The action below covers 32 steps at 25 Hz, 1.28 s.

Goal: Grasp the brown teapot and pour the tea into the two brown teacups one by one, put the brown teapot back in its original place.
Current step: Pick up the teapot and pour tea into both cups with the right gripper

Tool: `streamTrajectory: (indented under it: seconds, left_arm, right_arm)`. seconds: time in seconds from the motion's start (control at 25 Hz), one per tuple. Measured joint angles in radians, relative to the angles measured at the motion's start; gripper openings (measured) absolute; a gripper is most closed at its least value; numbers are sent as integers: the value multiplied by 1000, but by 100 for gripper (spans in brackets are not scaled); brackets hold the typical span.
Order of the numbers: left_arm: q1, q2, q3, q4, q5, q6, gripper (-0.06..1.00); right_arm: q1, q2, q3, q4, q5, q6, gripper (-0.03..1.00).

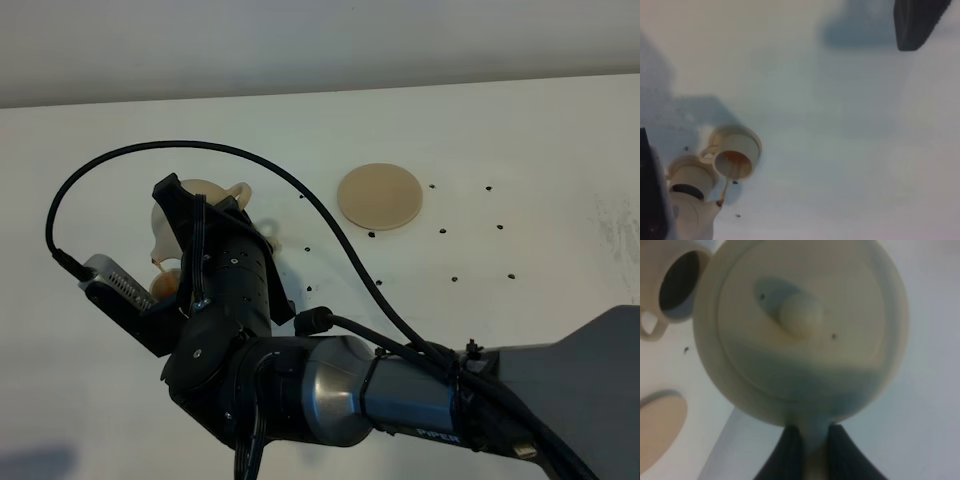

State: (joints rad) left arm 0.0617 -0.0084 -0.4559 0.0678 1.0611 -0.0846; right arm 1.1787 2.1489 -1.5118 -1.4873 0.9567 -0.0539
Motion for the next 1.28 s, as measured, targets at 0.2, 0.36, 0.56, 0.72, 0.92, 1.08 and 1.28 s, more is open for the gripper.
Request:
streamTrajectory:
  seconds: [0.2, 0.36, 0.56, 0.72, 0.92, 1.08, 1.28]
  left_arm:
    - [0, 0, 0, 0, 0, 0, 43]
    - [0, 0, 0, 0, 0, 0, 43]
    - [0, 0, 0, 0, 0, 0, 43]
    - [0, 0, 0, 0, 0, 0, 43]
    - [0, 0, 0, 0, 0, 0, 43]
    - [0, 0, 0, 0, 0, 0, 43]
    - [0, 0, 0, 0, 0, 0, 43]
  right_arm:
    - [0, 0, 0, 0, -5, -14, 10]
    - [0, 0, 0, 0, -5, -30, 10]
    - [0, 0, 0, 0, -14, -60, 10]
    - [0, 0, 0, 0, -20, -74, 10]
    - [0, 0, 0, 0, -22, -87, 10]
    - [-1, 0, 0, -4, -22, -87, 10]
    - [-8, 0, 0, -13, -20, -87, 10]
